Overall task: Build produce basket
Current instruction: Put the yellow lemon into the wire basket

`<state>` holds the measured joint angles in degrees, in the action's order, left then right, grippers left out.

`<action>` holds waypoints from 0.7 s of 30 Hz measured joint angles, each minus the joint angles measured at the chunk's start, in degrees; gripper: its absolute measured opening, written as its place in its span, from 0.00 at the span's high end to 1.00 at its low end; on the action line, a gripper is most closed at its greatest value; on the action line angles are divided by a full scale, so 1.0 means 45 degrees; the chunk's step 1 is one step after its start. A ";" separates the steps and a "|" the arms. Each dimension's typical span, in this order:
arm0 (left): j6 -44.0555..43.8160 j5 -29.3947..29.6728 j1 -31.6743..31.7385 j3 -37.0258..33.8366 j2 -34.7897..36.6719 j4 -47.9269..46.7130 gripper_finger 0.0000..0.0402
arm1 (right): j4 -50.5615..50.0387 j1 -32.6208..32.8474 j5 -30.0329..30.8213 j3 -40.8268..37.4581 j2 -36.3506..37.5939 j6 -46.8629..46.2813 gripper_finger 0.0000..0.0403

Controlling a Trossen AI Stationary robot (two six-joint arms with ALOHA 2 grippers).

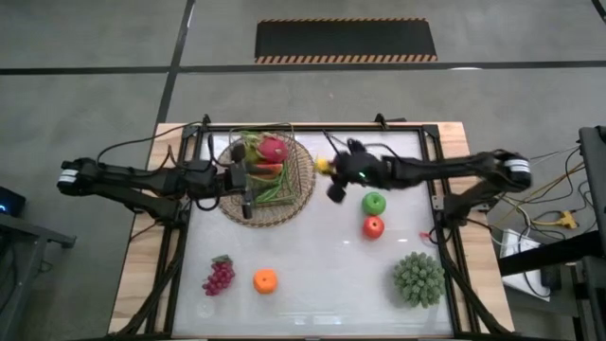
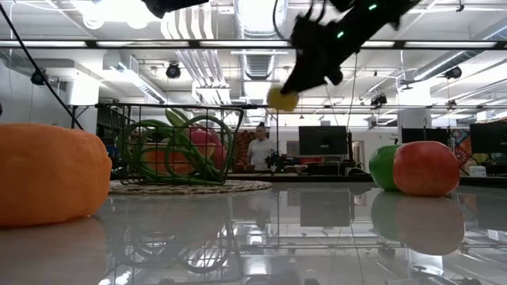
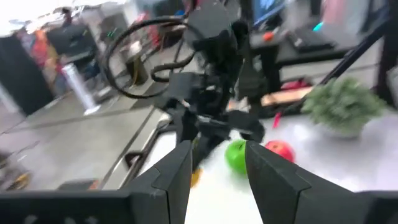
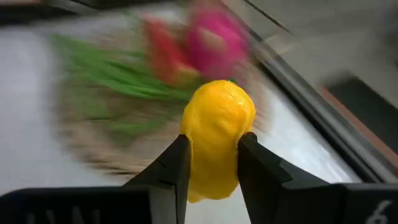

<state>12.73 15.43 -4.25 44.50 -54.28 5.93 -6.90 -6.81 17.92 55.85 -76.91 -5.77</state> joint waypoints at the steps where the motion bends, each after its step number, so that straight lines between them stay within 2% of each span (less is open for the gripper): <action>1: 0.0005 -0.0258 0.0000 -0.0228 0.0004 0.0503 0.67 | 0.0878 0.0288 -0.0602 -0.0561 0.0397 0.0467 0.76; 5: 0.0010 -0.0843 -0.0010 -0.1259 -0.0236 0.2727 0.67 | 0.6127 0.1198 -0.2443 -0.3180 0.1506 0.1574 0.76; 8: 0.0007 -0.1518 -0.0006 -0.1862 -0.0710 0.4666 0.66 | 0.9967 0.1524 -0.2753 -0.4792 0.1658 0.1900 0.75; 11: -0.0127 -0.1884 -0.0006 -0.2093 -0.1461 0.6123 0.61 | 1.2238 0.1637 -0.2804 -0.5864 0.1526 0.2102 0.75; 14: -0.0526 -0.1883 -0.0010 -0.2122 -0.2368 0.7417 0.52 | 1.3154 0.1627 -0.2802 -0.6452 0.1478 0.2095 0.75; 21: -0.0549 -0.1839 0.0078 -0.2116 -0.5484 1.1344 0.31 | 1.3228 0.1627 -0.3156 -0.6545 0.1468 0.2107 0.75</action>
<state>10.26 7.16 -3.90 34.98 -78.96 56.98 52.62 0.51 3.72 26.39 -70.30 3.70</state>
